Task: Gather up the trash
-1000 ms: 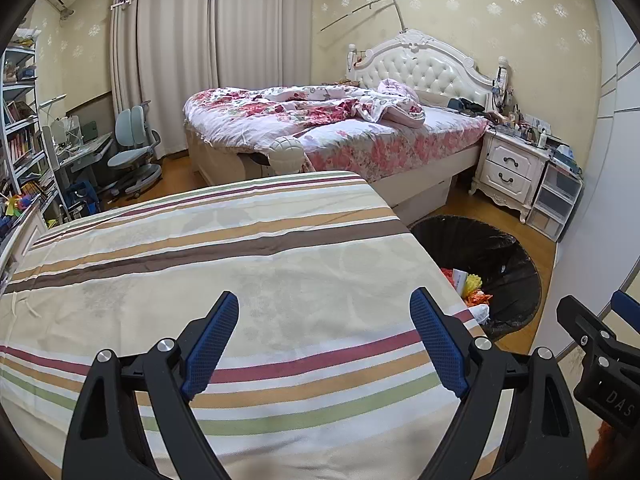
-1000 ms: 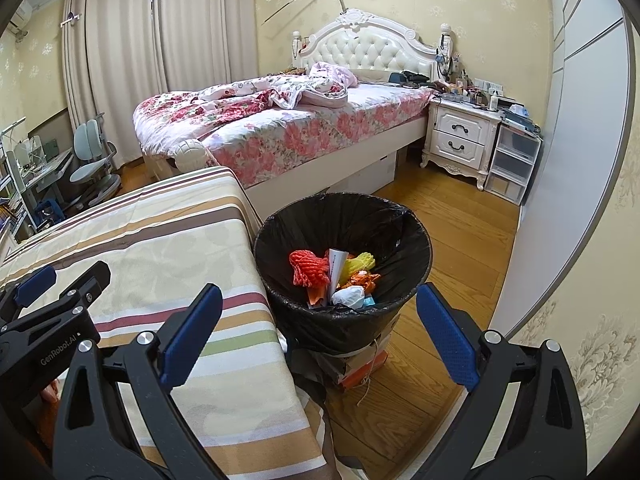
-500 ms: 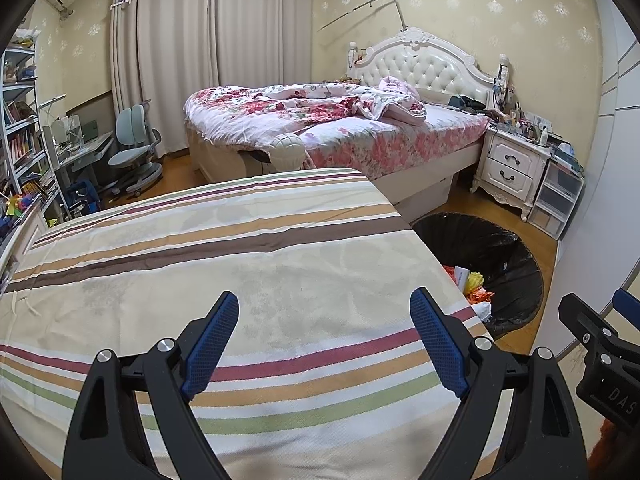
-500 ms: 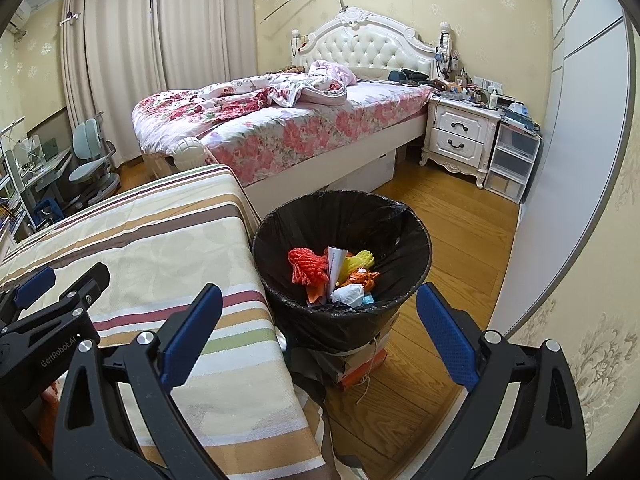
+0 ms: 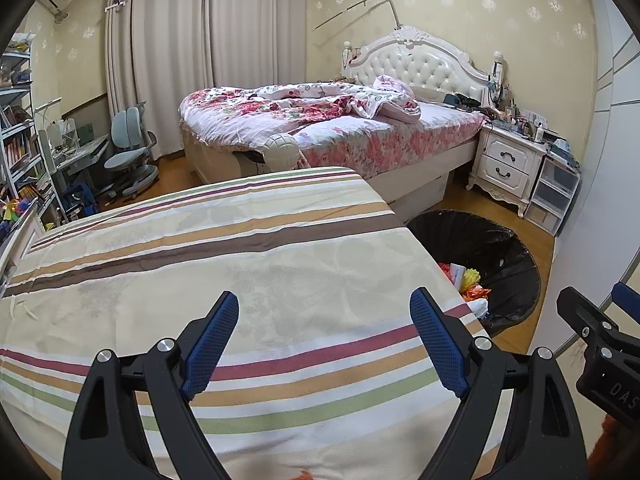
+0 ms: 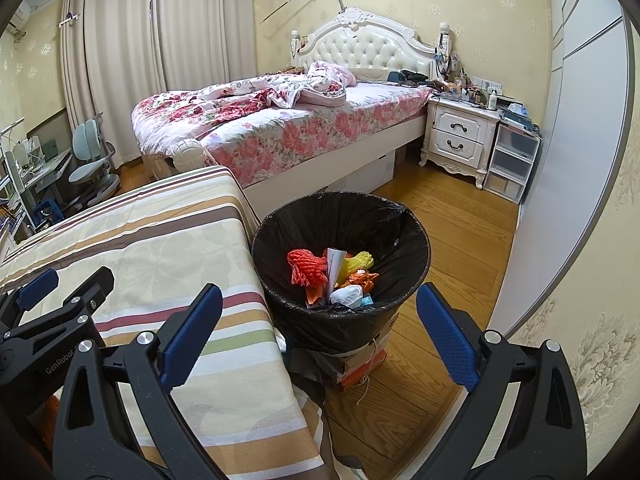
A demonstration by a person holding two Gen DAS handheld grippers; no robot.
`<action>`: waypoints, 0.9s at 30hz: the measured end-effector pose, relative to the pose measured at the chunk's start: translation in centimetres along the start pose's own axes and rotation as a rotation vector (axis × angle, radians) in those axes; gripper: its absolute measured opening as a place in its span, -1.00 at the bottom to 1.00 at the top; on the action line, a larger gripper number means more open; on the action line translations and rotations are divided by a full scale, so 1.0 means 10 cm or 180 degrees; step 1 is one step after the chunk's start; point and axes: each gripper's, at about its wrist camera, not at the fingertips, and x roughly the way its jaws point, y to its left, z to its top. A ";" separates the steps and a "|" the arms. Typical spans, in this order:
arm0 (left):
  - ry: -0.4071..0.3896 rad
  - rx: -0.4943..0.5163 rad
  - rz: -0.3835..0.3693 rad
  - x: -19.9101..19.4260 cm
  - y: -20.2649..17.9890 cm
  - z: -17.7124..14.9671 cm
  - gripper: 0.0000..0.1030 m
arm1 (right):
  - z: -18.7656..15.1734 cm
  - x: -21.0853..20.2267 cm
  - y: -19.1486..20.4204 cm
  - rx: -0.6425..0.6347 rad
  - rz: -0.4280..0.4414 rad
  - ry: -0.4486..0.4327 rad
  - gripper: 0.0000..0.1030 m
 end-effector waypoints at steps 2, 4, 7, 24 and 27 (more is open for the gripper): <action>-0.0002 0.0001 0.0006 0.00 -0.01 0.01 0.65 | -0.01 0.01 -0.02 0.0001 0.0002 0.0005 0.85; 0.0001 0.0006 0.0000 0.01 -0.01 0.01 0.65 | -0.01 0.01 -0.01 -0.0002 0.0000 0.0005 0.85; 0.0010 0.0010 -0.0005 0.02 -0.01 0.01 0.65 | 0.00 0.01 -0.02 -0.0002 0.0003 0.0005 0.85; -0.0008 0.0046 0.0009 0.06 -0.04 -0.03 0.66 | -0.02 0.01 -0.01 -0.0006 0.0013 0.0014 0.85; 0.0029 0.0029 0.0056 0.09 0.00 -0.03 0.66 | -0.04 0.02 0.00 -0.0014 0.0019 0.0011 0.85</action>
